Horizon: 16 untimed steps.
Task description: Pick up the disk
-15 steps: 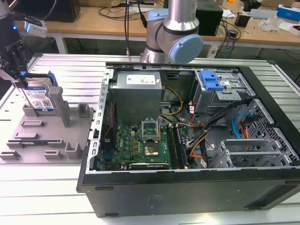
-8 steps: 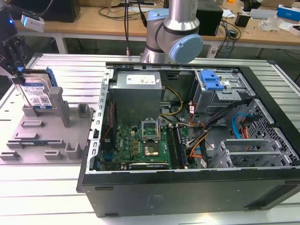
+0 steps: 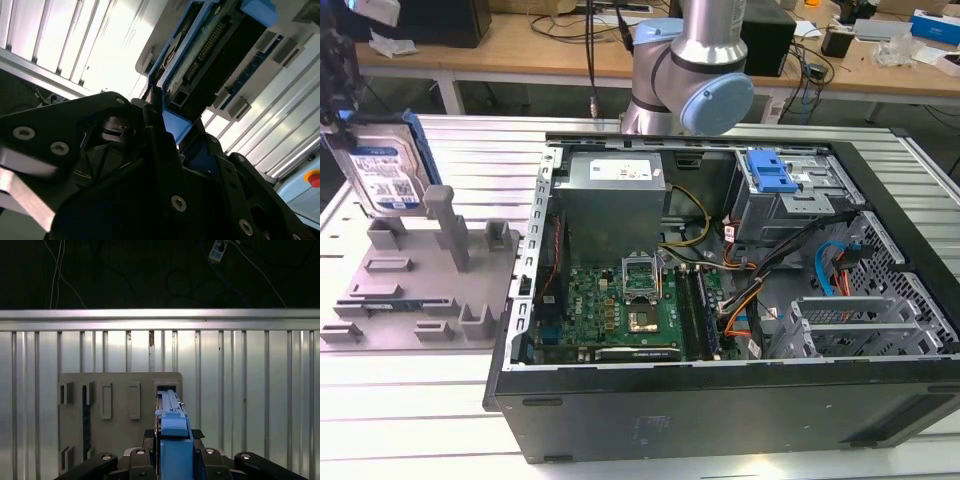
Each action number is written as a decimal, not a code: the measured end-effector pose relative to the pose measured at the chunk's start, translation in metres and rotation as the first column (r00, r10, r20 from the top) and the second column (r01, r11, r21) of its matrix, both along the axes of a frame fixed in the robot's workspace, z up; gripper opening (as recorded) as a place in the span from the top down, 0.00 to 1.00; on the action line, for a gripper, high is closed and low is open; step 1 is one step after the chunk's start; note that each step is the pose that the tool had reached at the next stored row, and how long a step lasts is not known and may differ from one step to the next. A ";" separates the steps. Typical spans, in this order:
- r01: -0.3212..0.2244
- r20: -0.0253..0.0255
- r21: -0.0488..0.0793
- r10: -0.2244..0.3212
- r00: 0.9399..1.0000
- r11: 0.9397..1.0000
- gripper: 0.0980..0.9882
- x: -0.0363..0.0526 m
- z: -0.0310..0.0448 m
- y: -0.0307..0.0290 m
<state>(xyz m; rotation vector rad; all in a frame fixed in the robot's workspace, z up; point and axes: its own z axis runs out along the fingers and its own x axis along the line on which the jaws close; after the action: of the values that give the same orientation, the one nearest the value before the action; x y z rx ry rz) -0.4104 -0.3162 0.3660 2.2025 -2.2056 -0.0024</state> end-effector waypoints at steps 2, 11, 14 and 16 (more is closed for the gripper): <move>0.000 0.000 0.000 0.000 1.000 1.000 0.70 0.0000 0.0097 -0.0004; 0.000 0.000 0.000 0.000 1.000 1.000 0.70 0.0000 0.0631 -0.0031; 0.000 0.000 0.000 0.000 1.000 1.000 0.70 0.0000 0.0863 -0.0041; 0.000 0.000 0.000 0.000 1.000 1.000 0.70 0.0000 0.0963 -0.0045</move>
<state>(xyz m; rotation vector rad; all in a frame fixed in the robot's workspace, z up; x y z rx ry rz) -0.4104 -0.3207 0.4623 2.2027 -2.2059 -0.0021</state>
